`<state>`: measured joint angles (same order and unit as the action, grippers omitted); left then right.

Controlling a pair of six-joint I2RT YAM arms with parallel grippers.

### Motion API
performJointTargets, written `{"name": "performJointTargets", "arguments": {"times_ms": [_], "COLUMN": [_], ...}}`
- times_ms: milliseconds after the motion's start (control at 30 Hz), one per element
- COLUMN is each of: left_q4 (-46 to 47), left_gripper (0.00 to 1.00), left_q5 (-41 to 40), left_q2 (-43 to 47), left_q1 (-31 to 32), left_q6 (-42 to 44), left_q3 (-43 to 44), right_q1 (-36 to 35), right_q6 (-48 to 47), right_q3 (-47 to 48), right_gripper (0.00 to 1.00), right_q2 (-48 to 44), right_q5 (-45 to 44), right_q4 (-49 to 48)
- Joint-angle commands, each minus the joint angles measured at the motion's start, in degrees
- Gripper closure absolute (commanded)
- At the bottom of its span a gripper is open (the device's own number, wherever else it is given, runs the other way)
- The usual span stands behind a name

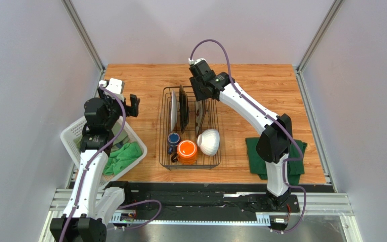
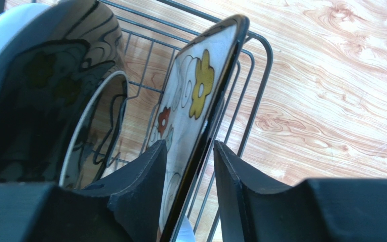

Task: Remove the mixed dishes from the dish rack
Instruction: Pick up the plate from the dish rack.

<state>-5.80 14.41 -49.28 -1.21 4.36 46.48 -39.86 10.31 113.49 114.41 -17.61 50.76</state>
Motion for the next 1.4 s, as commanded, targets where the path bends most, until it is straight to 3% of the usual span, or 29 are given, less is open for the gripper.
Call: {"name": "performJointTargets", "arguments": {"times_ms": [0,667,1367], "left_q4": [1.1,1.4,0.9], "left_gripper": [0.04,0.04,0.05], "left_q5": [-0.4,-0.4,-1.8], "left_q2": [0.9,0.5,0.6], "left_q1": [0.1,0.1,0.1], "left_q6": [0.2,0.4,1.5], "left_q3": [0.0,-0.2,0.3], "right_q1": [-0.8,-1.0,-0.8], "right_q6": [1.2,0.5,-5.6], "right_q3": [3.6,4.5,16.1], "right_gripper": [1.0,1.0,1.0], "right_q2": [0.6,0.5,1.3], "right_q5": [0.7,0.9,-4.9], "right_q4": [0.9,1.4,4.1]}}
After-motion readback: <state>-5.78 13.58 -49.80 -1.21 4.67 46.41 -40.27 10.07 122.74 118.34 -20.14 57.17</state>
